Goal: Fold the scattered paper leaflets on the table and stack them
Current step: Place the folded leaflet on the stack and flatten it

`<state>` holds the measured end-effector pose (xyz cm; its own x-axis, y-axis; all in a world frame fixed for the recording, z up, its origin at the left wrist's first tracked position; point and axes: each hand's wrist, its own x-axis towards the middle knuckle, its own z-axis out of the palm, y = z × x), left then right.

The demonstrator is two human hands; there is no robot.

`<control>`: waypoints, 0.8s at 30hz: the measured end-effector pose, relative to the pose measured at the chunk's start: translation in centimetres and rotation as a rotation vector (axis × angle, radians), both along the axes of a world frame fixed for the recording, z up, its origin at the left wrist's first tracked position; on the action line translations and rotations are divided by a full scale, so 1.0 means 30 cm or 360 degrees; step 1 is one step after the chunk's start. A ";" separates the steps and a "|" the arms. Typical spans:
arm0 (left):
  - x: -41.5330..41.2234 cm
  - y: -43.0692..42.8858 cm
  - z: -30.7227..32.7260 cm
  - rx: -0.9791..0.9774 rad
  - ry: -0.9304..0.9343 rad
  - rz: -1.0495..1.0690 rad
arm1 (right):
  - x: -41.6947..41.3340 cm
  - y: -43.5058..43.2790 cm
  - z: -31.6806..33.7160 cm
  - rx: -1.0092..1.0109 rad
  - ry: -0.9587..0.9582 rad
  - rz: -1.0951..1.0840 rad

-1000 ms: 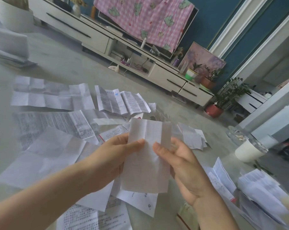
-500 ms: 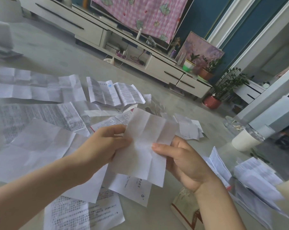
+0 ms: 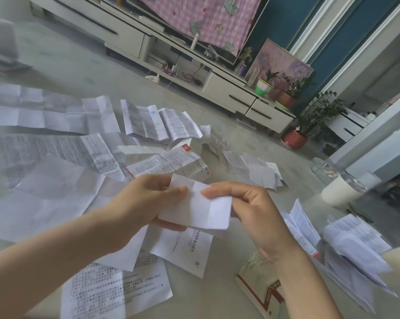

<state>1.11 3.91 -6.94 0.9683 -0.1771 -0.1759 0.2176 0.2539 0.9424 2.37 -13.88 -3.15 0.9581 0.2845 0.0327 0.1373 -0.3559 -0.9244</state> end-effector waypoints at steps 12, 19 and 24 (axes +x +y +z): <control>0.001 0.000 0.003 0.0041 -0.0172 0.0073 | -0.004 0.016 -0.013 -0.0064 0.0014 -0.0060; -0.012 -0.023 -0.024 0.0060 -0.0096 0.0144 | -0.016 0.033 -0.025 -0.0062 0.0188 -0.0040; -0.010 -0.016 -0.026 0.0328 -0.0284 0.0050 | -0.018 0.020 -0.027 0.0094 0.0307 -0.0067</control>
